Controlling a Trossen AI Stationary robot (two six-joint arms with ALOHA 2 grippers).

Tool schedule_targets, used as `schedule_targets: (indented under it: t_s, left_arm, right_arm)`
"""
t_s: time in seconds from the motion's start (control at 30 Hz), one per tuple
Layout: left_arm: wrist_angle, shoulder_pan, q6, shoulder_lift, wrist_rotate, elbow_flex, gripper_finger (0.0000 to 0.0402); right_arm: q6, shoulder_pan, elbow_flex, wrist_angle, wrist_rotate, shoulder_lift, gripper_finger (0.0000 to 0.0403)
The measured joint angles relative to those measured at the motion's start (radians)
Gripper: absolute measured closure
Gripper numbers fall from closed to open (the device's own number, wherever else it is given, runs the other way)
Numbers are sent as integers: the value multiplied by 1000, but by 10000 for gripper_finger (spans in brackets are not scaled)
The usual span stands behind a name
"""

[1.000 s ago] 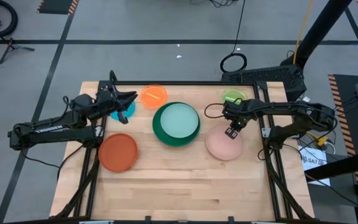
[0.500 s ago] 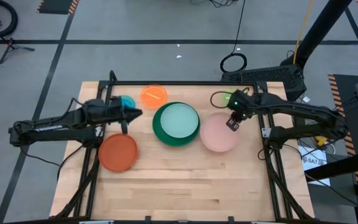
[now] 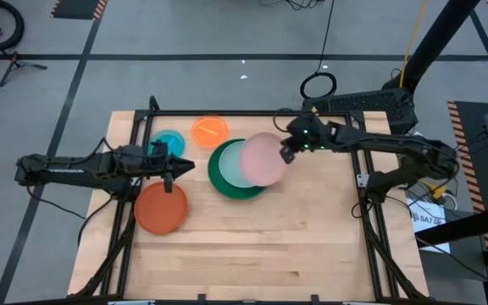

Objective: Stack plastic plates
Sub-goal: Stack the light orange plate on top of the the light blue plate, then stack the orange plate on top of the light orange plate

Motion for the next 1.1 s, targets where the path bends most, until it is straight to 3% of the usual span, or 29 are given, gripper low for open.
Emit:
schedule_targets:
  t_s: [0.23, 0.53, 0.7, 0.97, 1.1]
  left_arm:
    - [22, -45, -19, 0, -27, 0, 337]
    - [-17, -80, -73, 2, -72, 0, 337]
    - [-69, -100, -164, 52, -108, 0, 337]
    - [-146, -165, -383, 238, -108, 0, 337]
    - [-160, -205, -464, 337, -114, 0, 337]
  right_arm:
    - [34, 0, 37, 109, -3, 135, 380]
    - [17, 0, 76, 113, 0, 185, 340]
    - [-12, 0, 76, 126, 1, 150, 321]
    - [-117, 57, 77, 118, 7, 48, 315]
    - [-173, 118, 76, 119, 86, -1, 314]
